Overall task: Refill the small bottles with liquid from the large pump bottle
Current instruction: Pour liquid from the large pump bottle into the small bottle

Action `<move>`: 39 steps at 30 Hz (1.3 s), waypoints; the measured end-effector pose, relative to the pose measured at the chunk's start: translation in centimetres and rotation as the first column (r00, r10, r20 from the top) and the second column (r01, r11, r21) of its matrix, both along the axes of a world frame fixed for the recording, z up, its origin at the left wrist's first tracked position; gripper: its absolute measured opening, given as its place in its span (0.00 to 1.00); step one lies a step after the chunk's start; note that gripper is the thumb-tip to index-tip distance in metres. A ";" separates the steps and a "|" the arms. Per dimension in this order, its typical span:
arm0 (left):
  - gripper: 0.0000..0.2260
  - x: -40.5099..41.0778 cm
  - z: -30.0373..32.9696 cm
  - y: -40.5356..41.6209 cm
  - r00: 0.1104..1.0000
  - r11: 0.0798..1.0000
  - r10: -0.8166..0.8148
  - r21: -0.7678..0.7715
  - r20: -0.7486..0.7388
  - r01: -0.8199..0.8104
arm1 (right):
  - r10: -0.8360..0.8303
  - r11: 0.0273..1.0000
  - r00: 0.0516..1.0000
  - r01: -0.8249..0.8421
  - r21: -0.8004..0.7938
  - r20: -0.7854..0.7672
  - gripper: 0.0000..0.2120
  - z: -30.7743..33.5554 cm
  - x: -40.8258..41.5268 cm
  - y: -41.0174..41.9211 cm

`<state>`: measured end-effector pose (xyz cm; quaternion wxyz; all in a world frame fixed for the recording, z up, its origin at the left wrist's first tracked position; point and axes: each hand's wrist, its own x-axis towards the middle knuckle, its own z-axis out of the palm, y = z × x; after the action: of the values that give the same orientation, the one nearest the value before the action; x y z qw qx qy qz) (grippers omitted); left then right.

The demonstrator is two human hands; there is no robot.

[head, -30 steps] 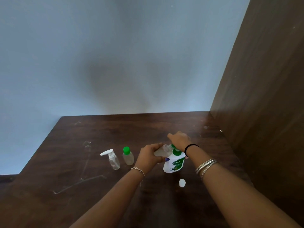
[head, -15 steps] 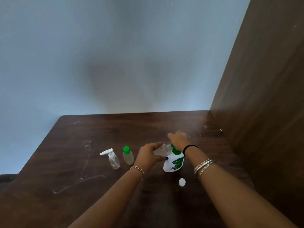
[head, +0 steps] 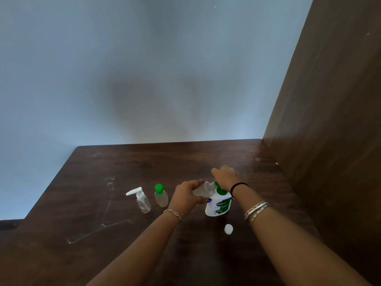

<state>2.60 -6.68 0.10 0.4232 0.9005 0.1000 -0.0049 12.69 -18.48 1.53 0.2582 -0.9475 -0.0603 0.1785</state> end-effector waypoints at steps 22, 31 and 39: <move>0.27 0.2 -0.5 0.0 1.000 1.000 0.011 -0.005 -0.007 -0.011 | -0.063 0.996 0.998 0.064 0.058 -0.018 0.16 0.1 -0.3 0.0; 0.28 0.3 -0.3 -0.1 1.000 1.000 -0.003 -0.024 0.002 0.003 | -0.033 0.998 0.997 0.038 0.056 -0.075 0.16 0.8 0.0 0.0; 0.28 0.4 -0.5 0.1 1.000 1.000 0.007 -0.005 0.011 -0.007 | -0.026 0.999 0.999 0.027 0.016 -0.045 0.17 0.4 0.0 0.1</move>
<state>2.95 -6.55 -0.36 0.4258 0.8992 0.1009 0.0011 12.70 -18.41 1.90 0.2700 -0.9418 -0.0433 0.1958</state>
